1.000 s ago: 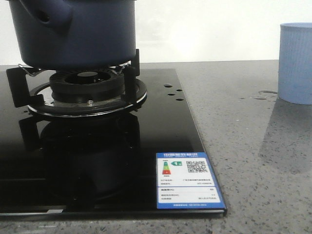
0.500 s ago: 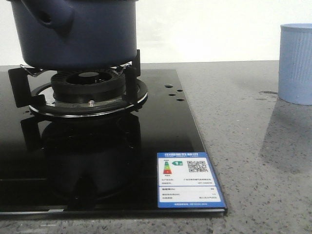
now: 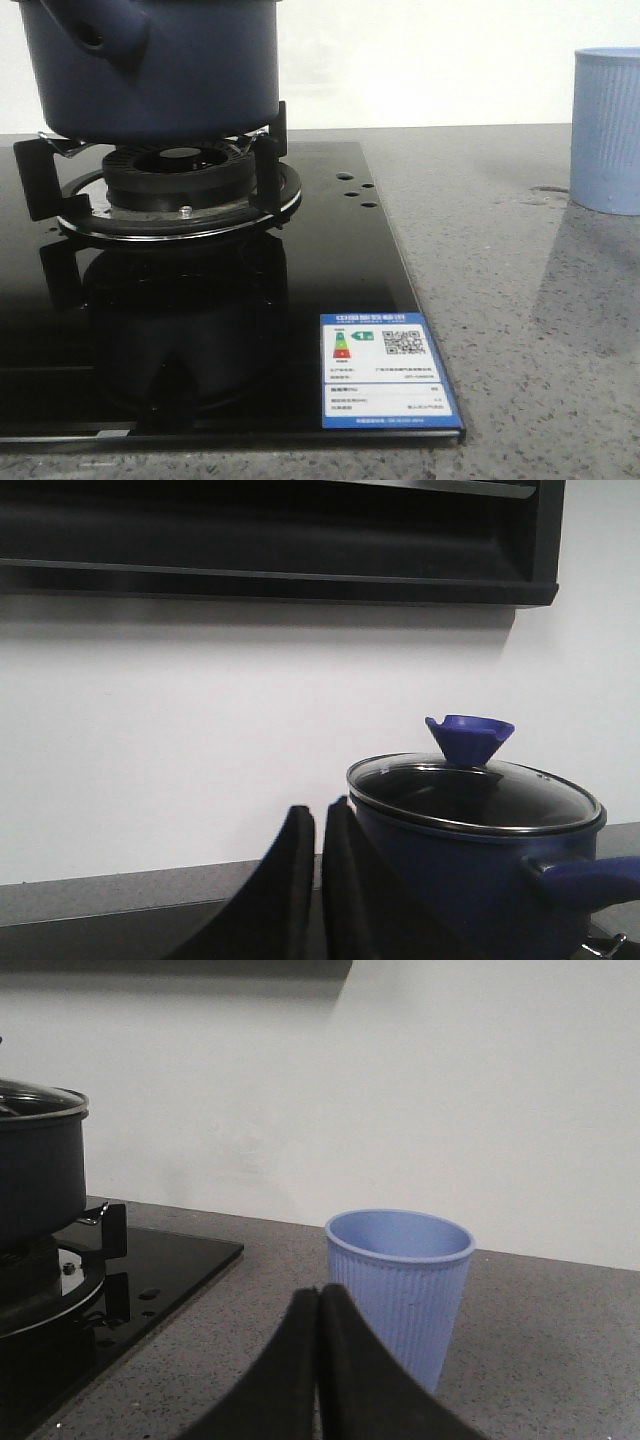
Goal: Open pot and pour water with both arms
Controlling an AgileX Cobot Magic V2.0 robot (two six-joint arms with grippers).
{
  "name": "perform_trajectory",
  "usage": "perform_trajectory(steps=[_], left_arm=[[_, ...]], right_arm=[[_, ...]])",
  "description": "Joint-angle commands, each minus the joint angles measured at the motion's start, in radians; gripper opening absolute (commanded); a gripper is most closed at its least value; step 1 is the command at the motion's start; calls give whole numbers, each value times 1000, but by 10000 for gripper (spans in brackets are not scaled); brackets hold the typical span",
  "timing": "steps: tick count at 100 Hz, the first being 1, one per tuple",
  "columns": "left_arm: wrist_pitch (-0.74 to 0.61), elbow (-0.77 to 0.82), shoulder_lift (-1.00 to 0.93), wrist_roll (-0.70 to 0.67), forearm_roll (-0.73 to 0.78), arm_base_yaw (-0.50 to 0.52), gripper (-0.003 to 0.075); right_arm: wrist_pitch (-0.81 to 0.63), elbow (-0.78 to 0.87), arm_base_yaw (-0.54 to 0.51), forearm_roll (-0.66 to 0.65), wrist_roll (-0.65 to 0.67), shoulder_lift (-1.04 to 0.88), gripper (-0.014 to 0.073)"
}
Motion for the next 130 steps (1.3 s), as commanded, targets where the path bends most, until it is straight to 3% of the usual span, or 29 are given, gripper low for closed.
perform_trajectory(steps=[1, 67, 86, 106, 130], left_arm=[[-78, -27, 11, 1, -9, 1, -16], [-78, -5, 11, -22, 41, 4, -16], [-22, 82, -2, -235, 197, 123, -16], [-31, 206, -77, -240, 195, 197, -16], [26, 237, -74, -241, 190, 200, -16]], right_arm=[[-23, -24, -2, 33, -13, 9, -62], [-23, -24, -2, 33, -13, 9, -62], [-23, -24, -2, 31, -13, 9, -62], [-23, -24, -2, 31, -13, 9, -62], [-23, -24, -2, 31, -13, 9, -62]])
